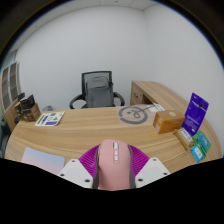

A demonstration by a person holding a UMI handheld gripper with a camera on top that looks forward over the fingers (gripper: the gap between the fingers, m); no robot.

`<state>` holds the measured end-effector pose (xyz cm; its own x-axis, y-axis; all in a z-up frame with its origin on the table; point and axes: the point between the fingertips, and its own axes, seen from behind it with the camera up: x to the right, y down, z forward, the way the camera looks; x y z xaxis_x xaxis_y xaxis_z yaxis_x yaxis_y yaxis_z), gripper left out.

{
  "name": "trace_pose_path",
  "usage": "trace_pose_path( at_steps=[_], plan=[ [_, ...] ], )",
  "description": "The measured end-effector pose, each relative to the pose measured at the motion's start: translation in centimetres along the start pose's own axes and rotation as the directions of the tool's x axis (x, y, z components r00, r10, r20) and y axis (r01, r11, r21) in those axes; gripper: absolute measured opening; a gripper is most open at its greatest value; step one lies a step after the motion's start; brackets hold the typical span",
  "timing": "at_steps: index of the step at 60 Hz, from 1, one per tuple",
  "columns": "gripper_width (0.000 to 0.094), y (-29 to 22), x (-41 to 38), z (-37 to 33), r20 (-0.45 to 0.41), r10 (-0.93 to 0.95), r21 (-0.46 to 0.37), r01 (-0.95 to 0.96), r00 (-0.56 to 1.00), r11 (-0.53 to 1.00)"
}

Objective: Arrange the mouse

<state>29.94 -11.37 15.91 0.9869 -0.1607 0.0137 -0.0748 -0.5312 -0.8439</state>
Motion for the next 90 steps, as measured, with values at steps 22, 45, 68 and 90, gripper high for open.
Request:
trace_pose_path(
  at_steps=[22,45,68,90],
  plan=[
    [0.0409,8.0,-27.2,-4.4,0.059,-0.049,-0.095,0.055,0.997,0.994],
    [0.0481,11.9,-28.2,-2.5,0.031,-0.112,-0.175,0.116,0.993,0.978],
    [0.0844,12.3,-28.7,-8.5,0.040,-0.051,-0.180,0.057,0.998,0.982],
    [0.0851,13.2,-27.0,-27.2,0.171,-0.033,-0.087,0.049,0.985,0.995]
  ],
)
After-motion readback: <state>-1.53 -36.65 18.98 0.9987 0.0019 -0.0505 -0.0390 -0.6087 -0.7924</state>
